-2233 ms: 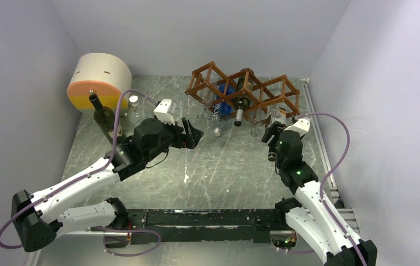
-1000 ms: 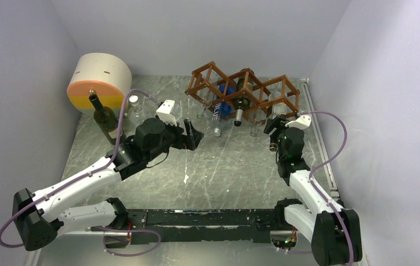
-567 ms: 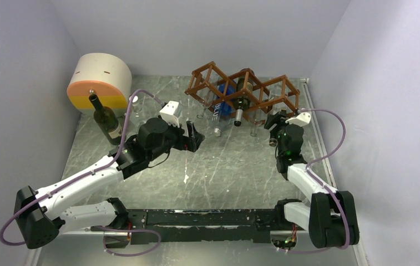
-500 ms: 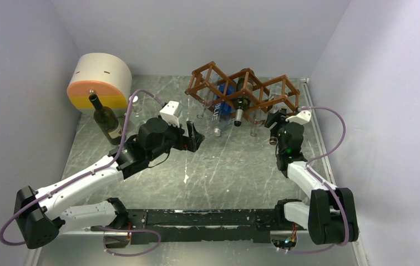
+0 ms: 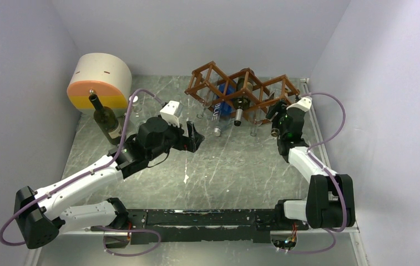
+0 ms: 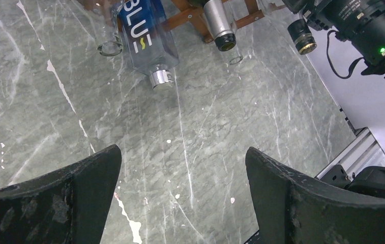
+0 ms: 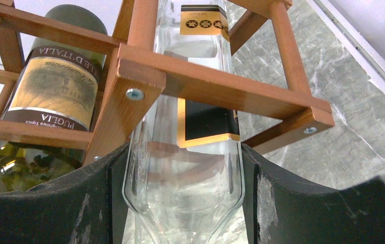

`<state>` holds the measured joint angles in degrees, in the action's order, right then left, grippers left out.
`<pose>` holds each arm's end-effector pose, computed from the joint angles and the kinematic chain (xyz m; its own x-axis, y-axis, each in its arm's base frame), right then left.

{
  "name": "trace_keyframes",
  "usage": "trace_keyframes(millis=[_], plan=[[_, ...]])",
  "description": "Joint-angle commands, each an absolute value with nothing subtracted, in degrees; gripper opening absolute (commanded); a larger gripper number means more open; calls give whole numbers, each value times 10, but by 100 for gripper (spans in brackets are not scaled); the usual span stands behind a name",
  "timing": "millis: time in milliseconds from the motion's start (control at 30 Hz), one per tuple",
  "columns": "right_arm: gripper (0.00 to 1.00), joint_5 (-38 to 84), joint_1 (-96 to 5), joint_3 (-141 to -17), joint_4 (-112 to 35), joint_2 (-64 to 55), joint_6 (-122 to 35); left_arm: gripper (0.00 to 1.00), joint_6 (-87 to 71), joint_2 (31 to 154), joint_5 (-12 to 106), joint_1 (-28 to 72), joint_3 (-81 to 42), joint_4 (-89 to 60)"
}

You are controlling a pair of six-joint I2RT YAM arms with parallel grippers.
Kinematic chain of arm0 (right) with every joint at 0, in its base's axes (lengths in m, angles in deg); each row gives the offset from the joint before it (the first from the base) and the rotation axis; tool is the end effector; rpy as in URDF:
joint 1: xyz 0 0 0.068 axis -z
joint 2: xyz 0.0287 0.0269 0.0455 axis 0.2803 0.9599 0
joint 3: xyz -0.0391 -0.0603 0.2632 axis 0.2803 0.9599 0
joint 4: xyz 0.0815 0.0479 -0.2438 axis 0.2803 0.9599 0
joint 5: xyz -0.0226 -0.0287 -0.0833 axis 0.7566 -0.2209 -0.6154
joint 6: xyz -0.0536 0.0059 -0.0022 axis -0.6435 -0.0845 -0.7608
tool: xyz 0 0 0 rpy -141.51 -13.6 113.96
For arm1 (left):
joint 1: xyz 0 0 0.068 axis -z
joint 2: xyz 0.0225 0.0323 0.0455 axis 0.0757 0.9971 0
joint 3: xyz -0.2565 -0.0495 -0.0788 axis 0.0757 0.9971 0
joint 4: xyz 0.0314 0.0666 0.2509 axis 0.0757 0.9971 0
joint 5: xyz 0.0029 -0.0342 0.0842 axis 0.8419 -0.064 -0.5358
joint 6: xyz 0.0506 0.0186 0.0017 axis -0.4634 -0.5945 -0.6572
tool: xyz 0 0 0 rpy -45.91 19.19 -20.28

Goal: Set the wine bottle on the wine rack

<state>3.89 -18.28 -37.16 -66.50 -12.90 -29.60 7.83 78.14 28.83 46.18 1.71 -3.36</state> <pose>0.2766 0.0026 0.2370 -0.1298 0.3413 -0.9309 0.2169 0.9259 0.3093 0.1612 -0.1858 0.3270 -0.4832 -0.1234 -0.8668 0.4876 0.7843 -0.3835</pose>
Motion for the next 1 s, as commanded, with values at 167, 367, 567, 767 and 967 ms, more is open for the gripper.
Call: trace_keyframes(millis=[167,367,567,767,967], plan=[[87,24,-180,-424,-716,-147,-281,95,67,776,295,464,-6,-20],[94,0,-180,-432,-621,-189,-289,95,66,774,295,464,-9,-15],[94,-8,-180,-506,-408,-215,-274,96,65,772,291,464,-10,-8],[89,-10,-180,-565,-202,-214,-251,96,70,765,292,464,-7,-7],[78,22,-180,-555,-145,-220,-267,95,75,767,288,464,-9,-3]])
